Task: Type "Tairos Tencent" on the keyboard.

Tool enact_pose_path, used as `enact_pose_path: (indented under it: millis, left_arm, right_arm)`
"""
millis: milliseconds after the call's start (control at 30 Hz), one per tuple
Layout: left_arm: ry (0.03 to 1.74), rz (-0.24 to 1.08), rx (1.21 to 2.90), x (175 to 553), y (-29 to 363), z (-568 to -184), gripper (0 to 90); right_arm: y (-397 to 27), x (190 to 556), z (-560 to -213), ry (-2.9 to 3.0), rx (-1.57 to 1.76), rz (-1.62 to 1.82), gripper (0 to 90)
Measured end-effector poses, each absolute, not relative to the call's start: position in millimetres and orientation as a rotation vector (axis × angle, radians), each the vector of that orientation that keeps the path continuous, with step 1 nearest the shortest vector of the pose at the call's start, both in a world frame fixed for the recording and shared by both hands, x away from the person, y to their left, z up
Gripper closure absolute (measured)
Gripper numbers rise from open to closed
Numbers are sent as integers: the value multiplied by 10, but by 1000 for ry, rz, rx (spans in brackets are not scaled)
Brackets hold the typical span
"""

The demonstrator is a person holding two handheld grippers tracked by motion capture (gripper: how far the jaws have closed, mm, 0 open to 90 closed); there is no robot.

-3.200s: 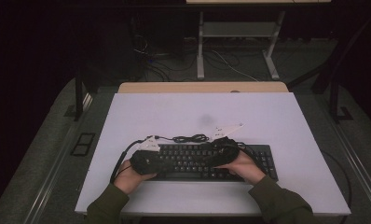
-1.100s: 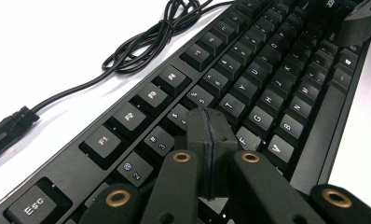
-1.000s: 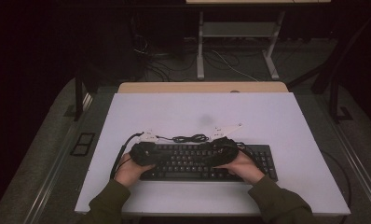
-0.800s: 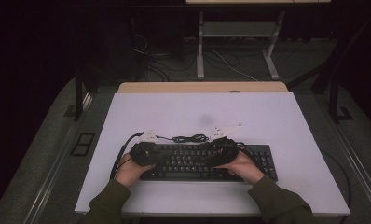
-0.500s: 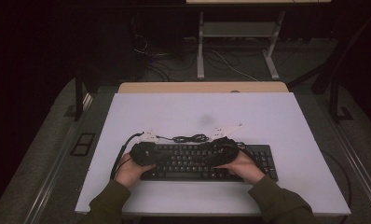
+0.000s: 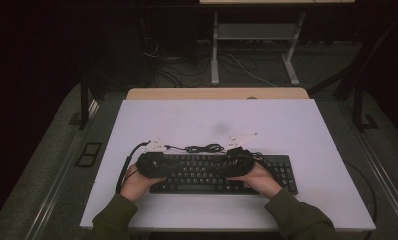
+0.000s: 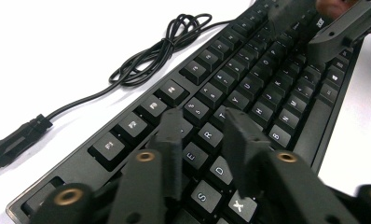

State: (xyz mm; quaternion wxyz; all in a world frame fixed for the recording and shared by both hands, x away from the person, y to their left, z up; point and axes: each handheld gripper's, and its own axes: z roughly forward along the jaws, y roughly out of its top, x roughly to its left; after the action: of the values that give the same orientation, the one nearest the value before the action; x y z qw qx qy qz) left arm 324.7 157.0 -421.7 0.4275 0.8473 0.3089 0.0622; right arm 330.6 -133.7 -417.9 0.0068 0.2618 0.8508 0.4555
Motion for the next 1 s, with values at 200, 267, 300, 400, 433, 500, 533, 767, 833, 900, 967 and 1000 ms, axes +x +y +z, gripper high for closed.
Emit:
enact_pose_path:
  millis: [200, 267, 300, 400, 433, 500, 533, 767, 833, 900, 967, 1000]
  left_arm:
    - [779, 157, 2104, 3240, 1570, -4217, 479]
    - [777, 164, 2106, 3240, 1573, -4216, 437]
    - [777, 166, 2105, 3241, 1572, -4216, 415]
    - [783, 179, 2103, 3240, 1573, -4215, 372]
    - [783, 183, 2103, 3239, 1572, -4215, 358]
    - [787, 182, 2098, 3240, 1569, -4218, 325]
    - [789, 186, 2096, 3239, 1566, -4219, 311]
    - [799, 198, 2091, 3244, 1567, -4221, 249]
    - [799, 199, 2091, 3244, 1565, -4222, 249]
    - [797, 200, 2091, 3245, 1564, -4224, 249]
    - [798, 201, 2091, 3247, 1563, -4226, 249]
    - [797, 200, 2092, 3247, 1563, -4226, 249]
  right_arm:
    - [-1314, 3301, -4192, 2683, 805, 1421, 711]
    - [-1305, 3295, -4196, 2684, 806, 1416, 742]
    - [-1300, 3294, -4198, 2687, 805, 1416, 756]
    - [-1286, 3286, -4204, 2698, 802, 1412, 804]
    - [-1282, 3285, -4206, 2701, 801, 1412, 819]
    - [-1272, 3280, -4210, 2708, 791, 1411, 847]
    - [-1266, 3277, -4212, 2711, 791, 1413, 859]
    - [-1223, 3256, -4225, 2727, 773, 1416, 892]
    - [-1206, 3250, -4233, 2731, 766, 1412, 892]
    - [-1189, 3242, -4241, 2738, 768, 1406, 891]
    - [-1172, 3238, -4255, 2744, 759, 1404, 891]
    - [-1163, 3234, -4260, 2747, 758, 1400, 891]
